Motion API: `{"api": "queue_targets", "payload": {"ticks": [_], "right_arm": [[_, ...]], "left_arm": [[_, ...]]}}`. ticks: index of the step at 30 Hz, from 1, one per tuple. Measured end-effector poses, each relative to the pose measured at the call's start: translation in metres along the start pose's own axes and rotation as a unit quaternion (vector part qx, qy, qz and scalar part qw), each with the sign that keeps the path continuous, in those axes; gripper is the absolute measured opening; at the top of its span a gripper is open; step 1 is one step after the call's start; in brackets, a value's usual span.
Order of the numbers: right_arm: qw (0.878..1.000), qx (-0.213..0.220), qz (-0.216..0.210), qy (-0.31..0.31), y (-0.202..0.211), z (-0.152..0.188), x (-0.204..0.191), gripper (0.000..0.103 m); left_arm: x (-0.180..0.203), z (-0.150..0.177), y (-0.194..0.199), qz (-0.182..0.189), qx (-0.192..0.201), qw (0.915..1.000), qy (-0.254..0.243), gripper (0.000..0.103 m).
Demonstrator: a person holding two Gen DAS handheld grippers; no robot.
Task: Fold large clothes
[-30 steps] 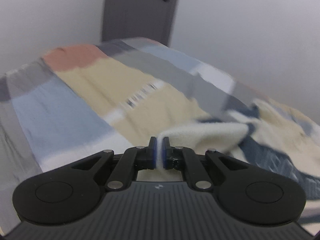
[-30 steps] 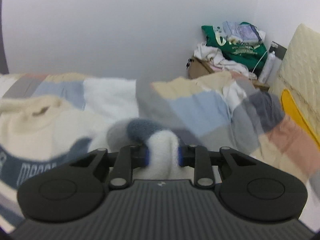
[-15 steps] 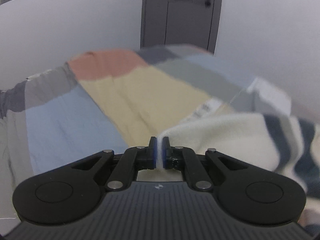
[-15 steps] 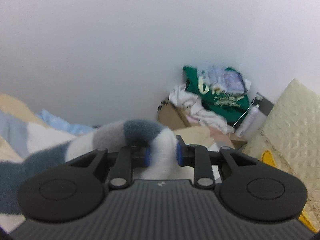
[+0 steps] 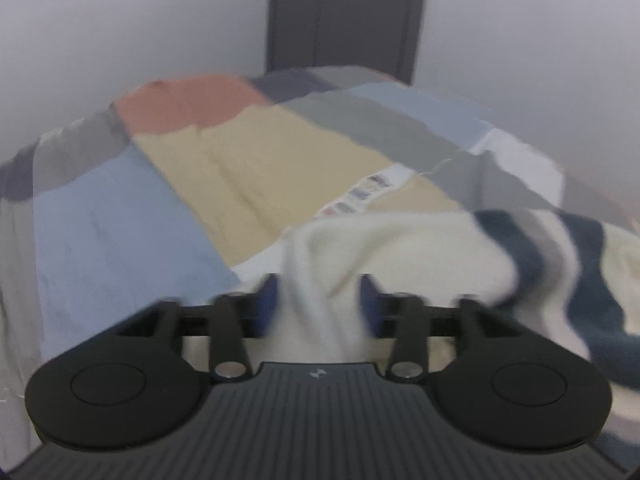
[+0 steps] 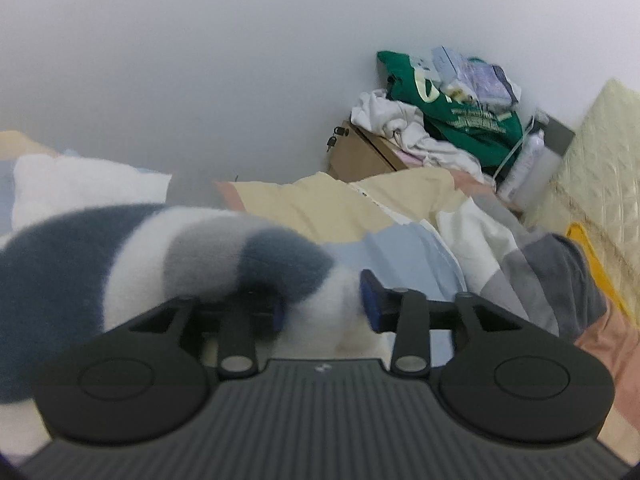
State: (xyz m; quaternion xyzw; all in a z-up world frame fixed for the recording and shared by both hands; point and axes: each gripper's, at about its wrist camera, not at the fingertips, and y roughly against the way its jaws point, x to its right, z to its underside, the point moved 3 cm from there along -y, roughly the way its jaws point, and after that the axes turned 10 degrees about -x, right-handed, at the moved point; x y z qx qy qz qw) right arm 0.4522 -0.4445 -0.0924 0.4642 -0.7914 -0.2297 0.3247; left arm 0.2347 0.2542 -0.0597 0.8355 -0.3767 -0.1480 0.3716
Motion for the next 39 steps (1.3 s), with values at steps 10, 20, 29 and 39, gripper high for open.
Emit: {"api": "queue_targets", "payload": {"ticks": [10, 20, 29, 39], "right_arm": [[0.985, -0.067, -0.095, -0.125, 0.053, 0.038, 0.043, 0.083], [0.956, -0.081, -0.174, -0.220, 0.088, 0.114, 0.056, 0.083], [0.907, -0.120, -0.264, -0.305, 0.083, 0.148, 0.062, 0.083], [0.913, -0.130, -0.233, -0.309, 0.059, 0.159, 0.058, 0.079]], "left_arm": [[0.018, 0.044, 0.050, 0.058, -0.027, 0.9976, -0.026, 0.058], [0.041, 0.118, 0.120, 0.208, -0.084, 0.9723, -0.066, 0.063], [0.049, 0.156, 0.129, 0.342, -0.189, 0.9206, 0.006, 0.078], [0.049, 0.165, 0.105, 0.363, -0.249, 0.8957, 0.060, 0.078]]}}
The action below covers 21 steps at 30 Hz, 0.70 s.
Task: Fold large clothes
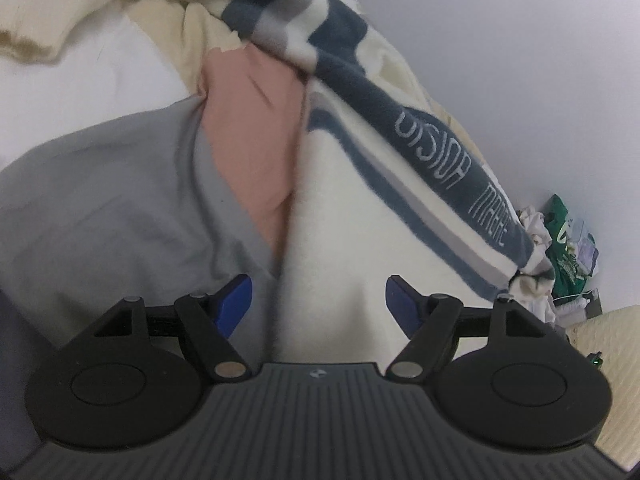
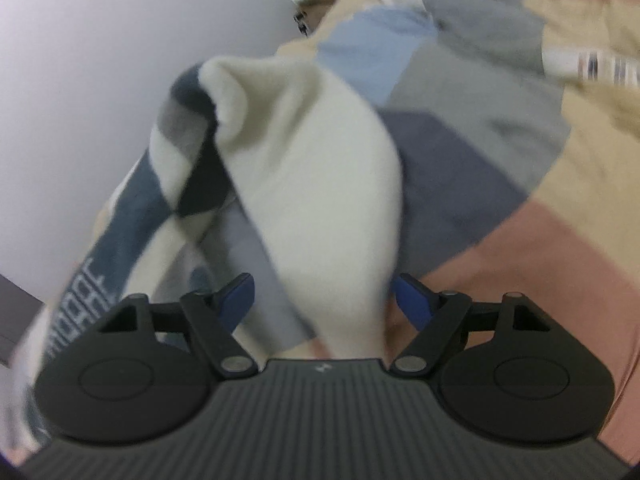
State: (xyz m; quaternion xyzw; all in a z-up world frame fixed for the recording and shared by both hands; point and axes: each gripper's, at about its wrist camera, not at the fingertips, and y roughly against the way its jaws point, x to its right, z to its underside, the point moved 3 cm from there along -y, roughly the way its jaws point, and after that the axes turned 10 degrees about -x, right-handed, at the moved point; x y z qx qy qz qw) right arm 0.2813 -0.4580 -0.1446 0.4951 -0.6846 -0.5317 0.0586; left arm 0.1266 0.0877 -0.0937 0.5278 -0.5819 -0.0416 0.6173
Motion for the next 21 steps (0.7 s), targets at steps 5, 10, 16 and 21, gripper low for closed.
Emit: {"api": "queue_targets", "payload": {"ticks": [5, 10, 16, 21], "right_arm": [[0.984, -0.035, 0.088, 0.153, -0.023, 0.014, -0.012, 0.078], [0.953, -0.007, 0.134, 0.272, -0.022, 0.029, -0.029, 0.040], [0.940, 0.088, 0.198, 0.263, 0.006, 0.017, -0.027, 0.021], [0.925, 0.155, 0.282, 0.201, 0.027, -0.003, 0.003, 0.020]], "left_arm": [[0.001, -0.002, 0.001, -0.004, -0.001, 1.0000, -0.003, 0.078], [0.003, -0.002, 0.000, -0.008, -0.002, 0.9999, -0.009, 0.078], [0.002, -0.003, 0.002, -0.006, 0.000, 1.0000, -0.003, 0.078], [0.003, -0.002, 0.003, -0.008, 0.003, 1.0000, -0.004, 0.078]]}}
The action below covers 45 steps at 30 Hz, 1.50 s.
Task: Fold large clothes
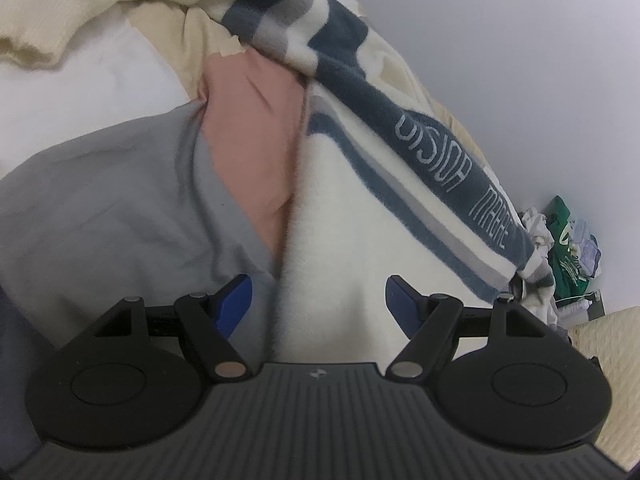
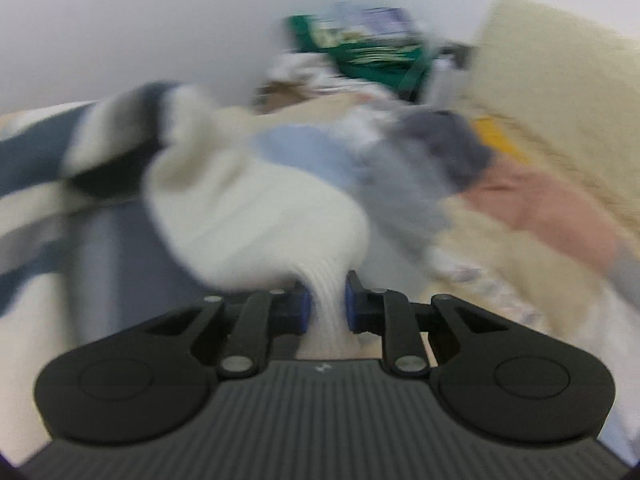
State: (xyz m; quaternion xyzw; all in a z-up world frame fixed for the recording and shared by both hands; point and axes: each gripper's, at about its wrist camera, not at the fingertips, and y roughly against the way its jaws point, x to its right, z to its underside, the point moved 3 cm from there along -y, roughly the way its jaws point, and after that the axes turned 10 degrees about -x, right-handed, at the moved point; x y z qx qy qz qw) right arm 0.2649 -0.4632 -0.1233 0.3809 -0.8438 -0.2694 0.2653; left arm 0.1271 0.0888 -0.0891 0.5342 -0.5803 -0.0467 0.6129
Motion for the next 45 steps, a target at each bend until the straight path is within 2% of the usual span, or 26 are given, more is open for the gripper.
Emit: {"api": "queue_targets", "payload": {"ticks": [3, 6, 8, 11, 14, 17, 19, 21, 23, 26, 28, 31, 34, 37, 38, 39, 43, 45], "right_arm": [[0.998, -0.021, 0.054, -0.023, -0.013, 0.006, 0.024, 0.020], [0.994, -0.060, 0.075, -0.053, -0.030, 0.015, 0.049, 0.020], [0.991, -0.085, 0.073, -0.073, -0.038, 0.021, 0.061, 0.020], [0.985, -0.115, 0.040, -0.120, -0.041, 0.029, 0.076, 0.020], [0.983, -0.123, 0.020, -0.138, -0.031, 0.031, 0.074, 0.022], [0.982, -0.123, 0.011, -0.143, -0.015, 0.029, 0.066, 0.029], [0.981, -0.125, 0.000, -0.149, -0.002, 0.026, 0.063, 0.039], [0.977, -0.130, -0.022, -0.168, 0.012, 0.027, 0.064, 0.065], [0.967, -0.133, -0.059, -0.211, 0.027, 0.030, 0.070, 0.075], [0.943, -0.148, -0.129, -0.268, 0.048, 0.037, 0.077, 0.075], [0.933, -0.162, -0.160, -0.279, 0.059, 0.042, 0.074, 0.075], [0.910, -0.198, -0.230, -0.282, 0.073, 0.057, 0.062, 0.075], [0.873, -0.273, -0.313, -0.256, 0.080, 0.080, 0.036, 0.075], [0.854, -0.334, -0.345, -0.199, 0.088, 0.100, 0.005, 0.075], [0.853, -0.342, -0.352, -0.181, 0.092, 0.105, -0.005, 0.075], [0.856, -0.342, -0.352, -0.162, 0.099, 0.108, -0.015, 0.075], [0.884, -0.324, -0.321, -0.101, 0.113, 0.120, -0.045, 0.075], [0.879, -0.327, -0.333, -0.101, 0.115, 0.127, -0.052, 0.076]], "left_arm": [[0.000, -0.001, 0.001, -0.001, 0.002, 1.0000, 0.002, 0.078], [0.000, -0.001, 0.002, -0.004, 0.004, 1.0000, 0.002, 0.078], [0.001, 0.000, 0.002, -0.007, 0.006, 1.0000, 0.001, 0.078], [0.001, 0.000, 0.004, -0.014, 0.009, 0.9999, -0.005, 0.078], [0.001, 0.000, 0.009, -0.019, 0.015, 0.9997, -0.008, 0.078], [-0.002, 0.001, 0.017, -0.018, 0.021, 0.9996, -0.003, 0.078], [-0.003, 0.003, 0.023, -0.018, 0.026, 0.9995, -0.003, 0.078], [-0.003, 0.005, 0.028, -0.015, 0.027, 0.9995, -0.003, 0.078], [-0.003, 0.008, 0.034, -0.009, 0.028, 0.9996, -0.003, 0.078], [0.000, 0.016, 0.040, -0.002, 0.026, 0.9996, -0.010, 0.078], [0.003, 0.021, 0.043, 0.001, 0.024, 0.9996, -0.017, 0.078], [0.005, 0.029, 0.045, 0.002, 0.019, 0.9996, -0.023, 0.078], [0.003, 0.035, 0.044, 0.001, 0.008, 0.9998, -0.019, 0.078], [-0.002, 0.038, 0.039, -0.007, -0.003, 0.9999, -0.012, 0.078], [-0.005, 0.037, 0.036, -0.010, -0.007, 0.9999, -0.009, 0.078], [-0.007, 0.037, 0.034, -0.011, -0.011, 0.9999, -0.005, 0.078], [-0.016, 0.039, 0.021, 0.005, -0.033, 0.9993, 0.019, 0.077], [-0.014, 0.040, 0.019, 0.020, -0.033, 0.9991, 0.017, 0.077]]}}
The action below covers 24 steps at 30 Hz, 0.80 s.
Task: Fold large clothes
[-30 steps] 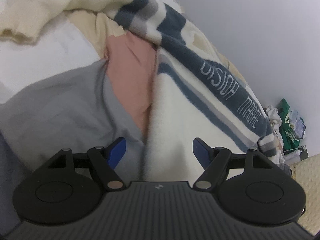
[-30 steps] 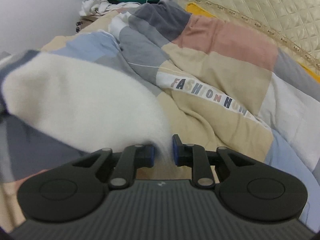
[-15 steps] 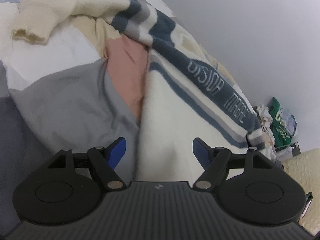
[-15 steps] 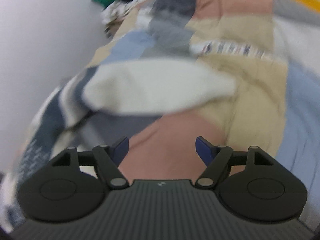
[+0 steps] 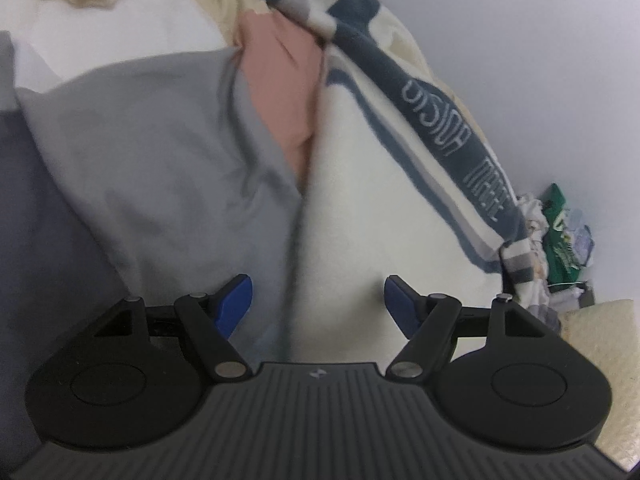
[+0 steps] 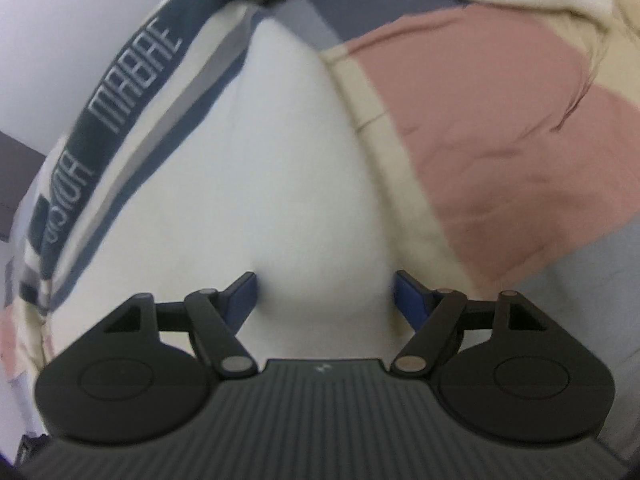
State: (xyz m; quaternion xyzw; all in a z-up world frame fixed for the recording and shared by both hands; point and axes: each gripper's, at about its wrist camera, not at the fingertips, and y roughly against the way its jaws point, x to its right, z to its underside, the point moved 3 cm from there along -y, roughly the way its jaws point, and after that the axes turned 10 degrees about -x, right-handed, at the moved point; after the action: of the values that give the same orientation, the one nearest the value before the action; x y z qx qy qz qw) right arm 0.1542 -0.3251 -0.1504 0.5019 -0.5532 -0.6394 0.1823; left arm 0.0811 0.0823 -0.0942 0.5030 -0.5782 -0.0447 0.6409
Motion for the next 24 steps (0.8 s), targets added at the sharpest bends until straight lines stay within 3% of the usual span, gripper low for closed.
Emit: {"api": "queue_targets", "payload": {"ticks": [1, 4, 5, 6, 7, 9, 11, 19, 24], "right_arm": [[1.000, -0.004, -0.012, 0.003, -0.002, 0.001, -0.002, 0.076], [0.999, 0.014, -0.031, 0.031, 0.008, 0.004, -0.014, 0.061], [0.998, 0.022, -0.037, 0.040, 0.011, 0.006, -0.018, 0.046], [0.997, 0.027, -0.044, 0.049, 0.013, 0.006, -0.019, 0.026], [0.996, 0.031, -0.053, 0.060, 0.016, 0.008, -0.023, 0.025], [0.994, 0.048, -0.060, 0.081, 0.025, 0.013, -0.028, 0.019], [0.990, 0.070, -0.067, 0.104, 0.037, 0.021, -0.031, 0.018], [0.982, 0.082, -0.085, 0.145, 0.089, 0.042, -0.044, 0.015], [0.976, 0.061, -0.081, 0.193, 0.114, 0.069, -0.057, 0.015]], "left_arm": [[0.001, 0.001, -0.001, 0.006, -0.002, 1.0000, -0.003, 0.077], [0.010, 0.008, -0.004, 0.007, 0.011, 0.9997, -0.021, 0.076], [0.014, 0.010, -0.007, 0.005, 0.011, 0.9994, -0.033, 0.076], [0.017, 0.011, -0.011, 0.009, 0.005, 0.9991, -0.041, 0.068], [0.020, 0.012, -0.014, 0.014, 0.002, 0.9990, -0.044, 0.063], [0.025, 0.015, -0.018, 0.008, 0.003, 0.9986, -0.051, 0.031], [0.027, 0.016, -0.018, 0.003, 0.003, 0.9982, -0.060, 0.018], [0.035, 0.006, 0.049, 0.058, 0.034, 0.9951, -0.072, 0.014], [0.026, 0.001, 0.089, 0.045, 0.038, 0.9956, -0.073, 0.013]]}}
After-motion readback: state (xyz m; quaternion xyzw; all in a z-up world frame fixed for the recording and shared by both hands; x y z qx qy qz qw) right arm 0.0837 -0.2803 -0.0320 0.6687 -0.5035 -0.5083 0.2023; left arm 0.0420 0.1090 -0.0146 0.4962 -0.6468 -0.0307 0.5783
